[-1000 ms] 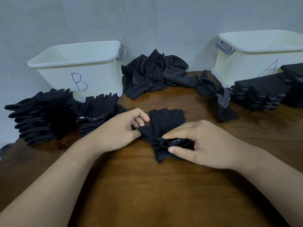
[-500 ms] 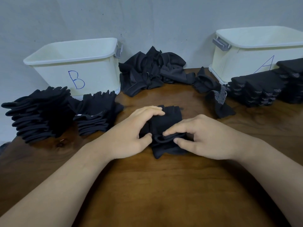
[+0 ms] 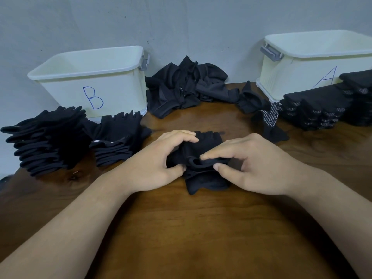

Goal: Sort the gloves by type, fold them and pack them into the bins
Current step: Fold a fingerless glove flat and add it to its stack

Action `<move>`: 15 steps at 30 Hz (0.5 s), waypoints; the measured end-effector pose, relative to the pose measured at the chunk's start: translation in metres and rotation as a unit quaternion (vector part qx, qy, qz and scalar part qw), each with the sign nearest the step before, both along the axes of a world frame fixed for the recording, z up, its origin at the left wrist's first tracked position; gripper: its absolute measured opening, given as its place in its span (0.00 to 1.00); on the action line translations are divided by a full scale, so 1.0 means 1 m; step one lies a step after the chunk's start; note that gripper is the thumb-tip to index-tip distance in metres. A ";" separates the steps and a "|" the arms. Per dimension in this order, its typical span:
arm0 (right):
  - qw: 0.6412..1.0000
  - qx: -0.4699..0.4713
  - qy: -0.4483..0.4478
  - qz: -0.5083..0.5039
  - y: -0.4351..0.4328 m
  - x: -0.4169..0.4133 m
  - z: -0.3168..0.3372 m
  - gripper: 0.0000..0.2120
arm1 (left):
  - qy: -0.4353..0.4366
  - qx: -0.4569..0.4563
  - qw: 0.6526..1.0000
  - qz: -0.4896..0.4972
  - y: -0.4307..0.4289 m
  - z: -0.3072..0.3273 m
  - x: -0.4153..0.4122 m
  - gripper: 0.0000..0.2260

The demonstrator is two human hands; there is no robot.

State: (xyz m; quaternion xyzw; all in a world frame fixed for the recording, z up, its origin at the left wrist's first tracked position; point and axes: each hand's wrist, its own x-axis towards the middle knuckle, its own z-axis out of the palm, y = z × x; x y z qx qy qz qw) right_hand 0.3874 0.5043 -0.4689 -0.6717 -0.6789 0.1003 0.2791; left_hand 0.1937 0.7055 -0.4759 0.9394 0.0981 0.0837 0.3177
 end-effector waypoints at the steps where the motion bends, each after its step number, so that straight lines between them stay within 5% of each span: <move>1: 1.000 -0.016 -0.002 0.006 0.000 0.000 -0.001 0.17 | 0.006 0.007 1.000 -0.004 0.000 0.000 0.000 0.29; 6: 0.996 -0.086 0.001 0.031 0.001 -0.001 0.000 0.16 | -0.014 0.010 1.000 -0.011 0.003 0.002 -0.001 0.27; 10: 0.992 -0.068 0.104 0.027 0.000 -0.001 0.005 0.09 | -0.110 -0.013 0.993 0.045 -0.008 0.001 0.005 0.13; 15: 0.977 -0.106 0.184 0.006 0.006 -0.003 0.003 0.11 | -0.054 0.036 0.997 0.046 -0.027 -0.005 0.014 0.14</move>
